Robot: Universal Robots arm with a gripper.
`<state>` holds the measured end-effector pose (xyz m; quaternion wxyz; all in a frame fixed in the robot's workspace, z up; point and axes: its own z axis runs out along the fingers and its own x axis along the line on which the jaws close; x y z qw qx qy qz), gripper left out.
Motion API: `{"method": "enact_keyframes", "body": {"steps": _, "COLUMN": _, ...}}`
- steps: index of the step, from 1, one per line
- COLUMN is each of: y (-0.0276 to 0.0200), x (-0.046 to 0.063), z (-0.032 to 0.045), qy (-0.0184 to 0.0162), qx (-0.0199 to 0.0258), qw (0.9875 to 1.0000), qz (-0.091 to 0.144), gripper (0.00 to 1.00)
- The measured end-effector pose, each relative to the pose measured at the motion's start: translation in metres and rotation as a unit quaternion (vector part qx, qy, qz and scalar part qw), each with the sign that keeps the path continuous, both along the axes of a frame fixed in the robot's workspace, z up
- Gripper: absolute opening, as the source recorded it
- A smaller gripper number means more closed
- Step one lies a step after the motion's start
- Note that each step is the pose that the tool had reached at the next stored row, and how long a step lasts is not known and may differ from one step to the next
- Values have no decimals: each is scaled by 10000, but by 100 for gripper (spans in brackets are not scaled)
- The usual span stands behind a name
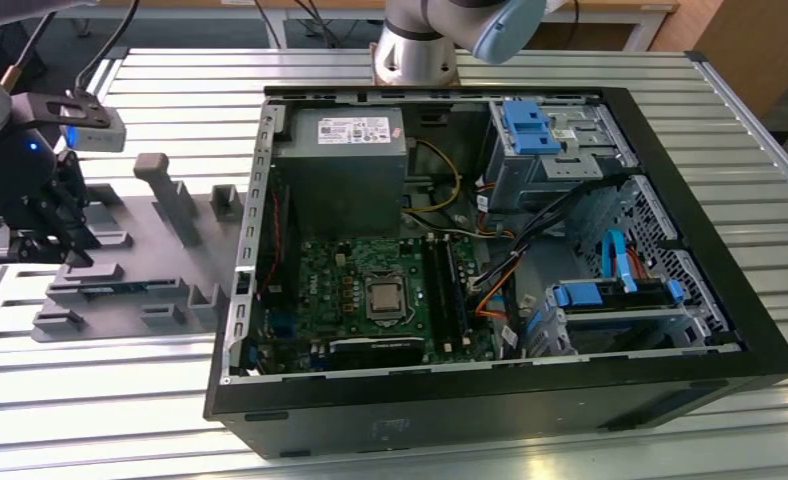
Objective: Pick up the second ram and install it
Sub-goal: 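Pick up the second ram and move it above second insertion slot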
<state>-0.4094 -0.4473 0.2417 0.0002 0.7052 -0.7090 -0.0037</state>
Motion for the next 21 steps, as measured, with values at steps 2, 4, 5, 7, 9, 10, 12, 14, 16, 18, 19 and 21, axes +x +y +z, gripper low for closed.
{"method": "enact_keyframes", "body": {"steps": 2, "y": -9, "x": 0, "z": -15, "qy": -1, "qx": 0, "qw": 10000, "qz": 0, "gripper": 31}}
{"method": "enact_keyframes", "body": {"steps": 4, "y": -15, "x": 0, "z": -28, "qy": -1, "qx": 1, "qw": 10000, "qz": -1, "gripper": 31}}
{"method": "enact_keyframes", "body": {"steps": 5, "y": -17, "x": 0, "z": -33, "qy": -1, "qx": 0, "qw": 10000, "qz": -1, "gripper": 31}}
{"method": "enact_keyframes", "body": {"steps": 7, "y": -22, "x": -1, "z": -43, "qy": 0, "qx": 0, "qw": 10000, "qz": -1, "gripper": 31}}
{"method": "enact_keyframes", "body": {"steps": 9, "y": -25, "x": -1, "z": -54, "qy": 0, "qx": 0, "qw": 10000, "qz": -1, "gripper": 31}}
{"method": "enact_keyframes", "body": {"steps": 10, "y": -26, "x": 0, "z": -58, "qy": 0, "qx": 0, "qw": 10000, "qz": 0, "gripper": 31}}
{"method": "enact_keyframes", "body": {"steps": 12, "y": -26, "x": 0, "z": -64, "qy": 0, "qx": 0, "qw": 10000, "qz": -1, "gripper": 31}}
{"method": "enact_keyframes", "body": {"steps": 14, "y": -27, "x": 0, "z": -68, "qy": 0, "qx": 0, "qw": 10000, "qz": 0, "gripper": 31}}
{"method": "enact_keyframes", "body": {"steps": 16, "y": -27, "x": 0, "z": -68, "qy": 0, "qx": 0, "qw": 10000, "qz": -1, "gripper": 31}}
{"method": "enact_keyframes", "body": {"steps": 18, "y": -27, "x": 0, "z": -68, "qy": 0, "qx": 0, "qw": 10000, "qz": 0, "gripper": 31}}
{"method": "enact_keyframes", "body": {"steps": 19, "y": -27, "x": 0, "z": -68, "qy": 0, "qx": 0, "qw": 10000, "qz": 0, "gripper": 31}}
{"method": "enact_keyframes", "body": {"steps": 21, "y": -27, "x": 0, "z": -72, "qy": -1, "qx": 1, "qw": 10000, "qz": 0, "gripper": 31}}
